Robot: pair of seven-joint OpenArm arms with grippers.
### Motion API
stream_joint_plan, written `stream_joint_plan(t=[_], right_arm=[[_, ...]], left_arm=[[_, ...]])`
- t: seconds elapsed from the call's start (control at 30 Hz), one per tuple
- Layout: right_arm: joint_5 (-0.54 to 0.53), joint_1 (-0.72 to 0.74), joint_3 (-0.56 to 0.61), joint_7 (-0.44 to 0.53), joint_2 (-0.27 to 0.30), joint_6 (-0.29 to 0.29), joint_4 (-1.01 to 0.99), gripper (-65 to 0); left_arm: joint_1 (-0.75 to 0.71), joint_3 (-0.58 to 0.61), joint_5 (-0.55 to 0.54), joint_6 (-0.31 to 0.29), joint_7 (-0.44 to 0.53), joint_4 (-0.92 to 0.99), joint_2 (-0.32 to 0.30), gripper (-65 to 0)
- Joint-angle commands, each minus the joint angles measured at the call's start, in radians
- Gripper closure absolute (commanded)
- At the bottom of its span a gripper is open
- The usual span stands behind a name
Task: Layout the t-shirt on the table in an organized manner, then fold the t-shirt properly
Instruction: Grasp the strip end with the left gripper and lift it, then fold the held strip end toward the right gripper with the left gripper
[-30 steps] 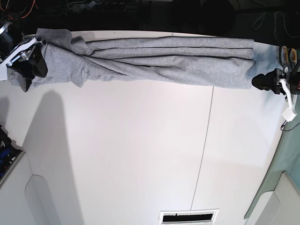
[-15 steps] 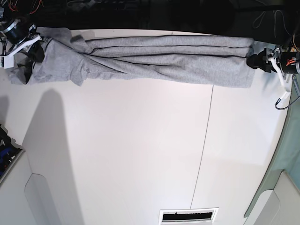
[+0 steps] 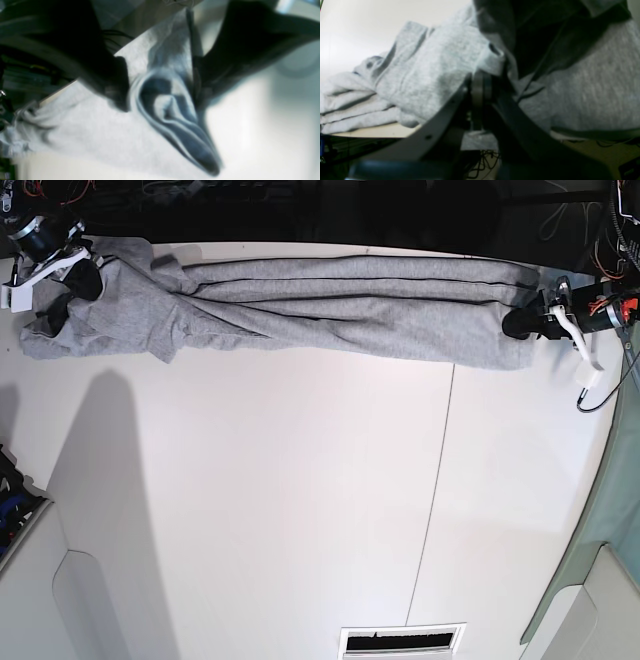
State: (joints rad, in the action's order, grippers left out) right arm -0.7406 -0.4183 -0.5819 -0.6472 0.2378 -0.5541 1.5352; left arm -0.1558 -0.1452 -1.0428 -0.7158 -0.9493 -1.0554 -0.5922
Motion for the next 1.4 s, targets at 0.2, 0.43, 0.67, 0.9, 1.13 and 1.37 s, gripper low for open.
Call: stream_joint_plan(t=[0.2, 0.43, 0.67, 0.9, 1.13, 1.37], right_arm=[[-0.020, 0.029, -0.005, 0.014, 0.013, -0.011, 0.016, 0.0], [-0.027, 0.056, -0.005, 0.014, 0.013, -0.011, 0.016, 0.0], [-0.039, 0.089, 0.000, 0.014, 0.008, -0.011, 0.016, 0.0], [-0.033, 0.091, 0.005, 0.015, -0.005, -0.011, 0.016, 0.0], [-0.023, 0.097, 0.005, 0.018, -0.006, -0.011, 0.016, 0.0], [-0.007, 0.097, 0.005, 0.019, -0.005, -0.011, 0.016, 0.0]], left_arm=[[-0.016, 0.005, -0.045, 0.018, -0.114, -0.069, -0.016, 0.0], [0.023, -0.068, 0.070, 0.018, -0.018, -0.222, -0.059, 0.0], [0.160, -0.074, 0.171, 0.021, -0.056, -0.210, -0.060, 0.0], [0.124, -0.062, -0.089, 0.018, -0.227, -0.409, -0.048, 0.0], [0.081, 0.064, -0.079, 0.047, -0.238, -0.652, 0.135, 0.0], [0.087, 0.266, 0.136, 0.070, -0.097, -0.644, 0.301, 0.0]])
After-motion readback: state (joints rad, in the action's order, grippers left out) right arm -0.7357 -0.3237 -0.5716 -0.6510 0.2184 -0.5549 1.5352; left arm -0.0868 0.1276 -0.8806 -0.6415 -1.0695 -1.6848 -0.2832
